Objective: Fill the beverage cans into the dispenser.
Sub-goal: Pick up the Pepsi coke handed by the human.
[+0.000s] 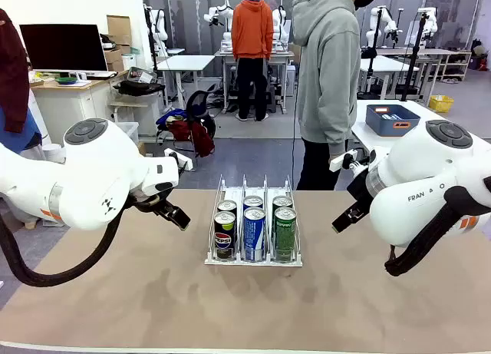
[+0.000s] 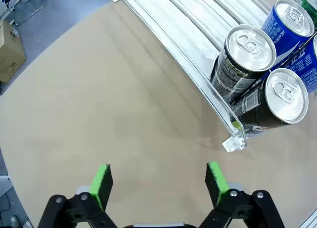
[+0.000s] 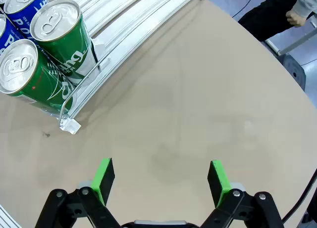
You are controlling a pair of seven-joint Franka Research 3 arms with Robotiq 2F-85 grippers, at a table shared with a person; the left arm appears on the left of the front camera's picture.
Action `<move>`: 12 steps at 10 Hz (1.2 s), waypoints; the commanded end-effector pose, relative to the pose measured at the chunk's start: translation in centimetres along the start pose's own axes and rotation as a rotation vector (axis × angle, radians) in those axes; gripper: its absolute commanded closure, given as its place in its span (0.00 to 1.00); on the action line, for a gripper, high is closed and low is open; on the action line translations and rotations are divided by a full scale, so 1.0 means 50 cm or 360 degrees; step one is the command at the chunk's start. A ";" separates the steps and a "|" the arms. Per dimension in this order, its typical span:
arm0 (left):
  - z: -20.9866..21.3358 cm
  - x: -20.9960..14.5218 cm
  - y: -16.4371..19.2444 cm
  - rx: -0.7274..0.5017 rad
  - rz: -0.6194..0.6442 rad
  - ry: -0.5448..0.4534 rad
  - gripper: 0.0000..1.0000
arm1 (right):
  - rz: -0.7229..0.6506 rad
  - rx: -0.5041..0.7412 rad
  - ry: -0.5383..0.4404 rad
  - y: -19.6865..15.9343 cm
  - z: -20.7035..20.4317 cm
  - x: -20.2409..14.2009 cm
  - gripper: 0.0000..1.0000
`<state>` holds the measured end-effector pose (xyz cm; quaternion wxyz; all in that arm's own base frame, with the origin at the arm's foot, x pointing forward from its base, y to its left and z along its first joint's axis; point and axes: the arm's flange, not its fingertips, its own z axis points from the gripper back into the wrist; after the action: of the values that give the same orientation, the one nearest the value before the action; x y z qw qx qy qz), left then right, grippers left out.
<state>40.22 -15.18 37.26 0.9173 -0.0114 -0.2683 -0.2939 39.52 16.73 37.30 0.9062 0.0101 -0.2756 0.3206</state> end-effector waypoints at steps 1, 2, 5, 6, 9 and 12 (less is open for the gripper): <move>0.000 0.000 0.000 0.0000 0.0000 0.0000 0.00 | 0.0000 0.0000 0.0000 0.000 0.000 0.000 0.00; 0.000 0.000 0.000 0.0000 0.0000 0.0000 0.00 | 0.0000 0.0000 0.0000 0.000 0.000 0.000 0.00; 0.000 0.000 0.000 0.0000 0.0000 0.0000 0.00 | 0.0000 0.0000 0.0000 0.000 0.000 0.000 0.00; 0.000 0.000 0.000 0.0000 0.0000 0.0000 0.00 | 0.0000 0.0000 0.0000 0.000 0.000 0.000 0.00; 0.000 0.000 0.000 0.0000 0.0000 0.0000 0.00 | 0.0000 0.0000 0.0000 0.000 0.000 0.000 0.00; 0.000 0.000 0.000 0.0000 0.0000 0.0000 0.00 | 0.0000 0.0000 0.0000 0.000 0.000 0.000 0.00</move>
<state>40.16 -15.33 37.26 0.9168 -0.0113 -0.2683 -0.2956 39.52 16.74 37.30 0.9061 0.0099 -0.2756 0.3208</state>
